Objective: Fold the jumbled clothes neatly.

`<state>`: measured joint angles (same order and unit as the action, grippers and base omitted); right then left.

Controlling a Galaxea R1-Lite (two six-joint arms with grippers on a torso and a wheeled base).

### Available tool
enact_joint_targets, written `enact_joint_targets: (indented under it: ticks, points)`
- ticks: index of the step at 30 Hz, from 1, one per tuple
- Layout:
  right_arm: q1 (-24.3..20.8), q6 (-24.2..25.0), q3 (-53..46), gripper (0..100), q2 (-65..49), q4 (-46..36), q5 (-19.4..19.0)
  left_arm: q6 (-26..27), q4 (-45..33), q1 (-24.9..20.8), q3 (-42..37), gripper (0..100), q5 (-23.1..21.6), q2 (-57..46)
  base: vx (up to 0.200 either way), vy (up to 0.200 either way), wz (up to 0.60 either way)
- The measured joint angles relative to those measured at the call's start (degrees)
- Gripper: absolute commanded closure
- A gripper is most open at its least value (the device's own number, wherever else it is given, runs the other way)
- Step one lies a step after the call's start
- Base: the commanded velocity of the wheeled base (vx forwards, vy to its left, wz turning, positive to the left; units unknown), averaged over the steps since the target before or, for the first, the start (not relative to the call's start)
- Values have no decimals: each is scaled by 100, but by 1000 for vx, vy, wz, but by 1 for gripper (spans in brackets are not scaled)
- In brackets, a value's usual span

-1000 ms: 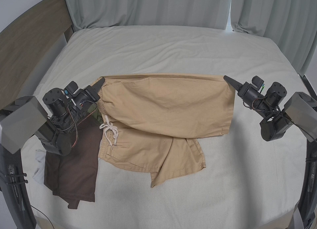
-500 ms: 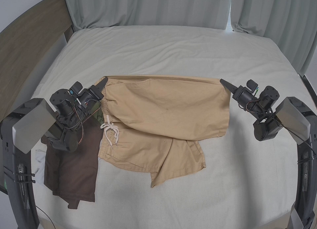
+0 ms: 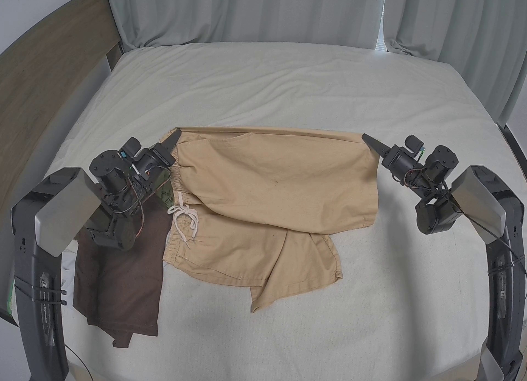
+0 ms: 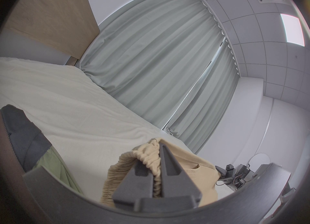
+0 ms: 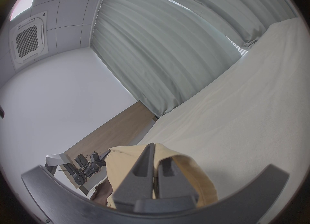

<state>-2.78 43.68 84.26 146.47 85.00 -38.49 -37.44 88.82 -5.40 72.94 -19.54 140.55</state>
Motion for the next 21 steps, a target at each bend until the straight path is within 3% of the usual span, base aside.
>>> enact_joint_targets:
  ticks: [11, 12, 14, 15, 21]
  points:
    - [-49, -2, 247, 100, 91, -141, 15, -44, -11, 23, 127, 100, -16, 91, 0, 0, 0]
    - [-60, 0, 282, 0, 94, -169, 15, -63, -13, 23, 143, 100, -20, 94, 0, 0, 0]
    - [-85, -2, 319, 0, 94, -234, 26, -74, -22, 26, 160, 100, -20, 100, 0, 0, 0]
    - [-91, -2, 339, 0, 94, -257, 26, -77, -33, 26, 167, 0, -20, 105, 0, 0, 0]
    - [-138, -5, 625, 0, 111, -385, 90, -178, -121, 15, 226, 0, -38, 157, 0, 0, 0]
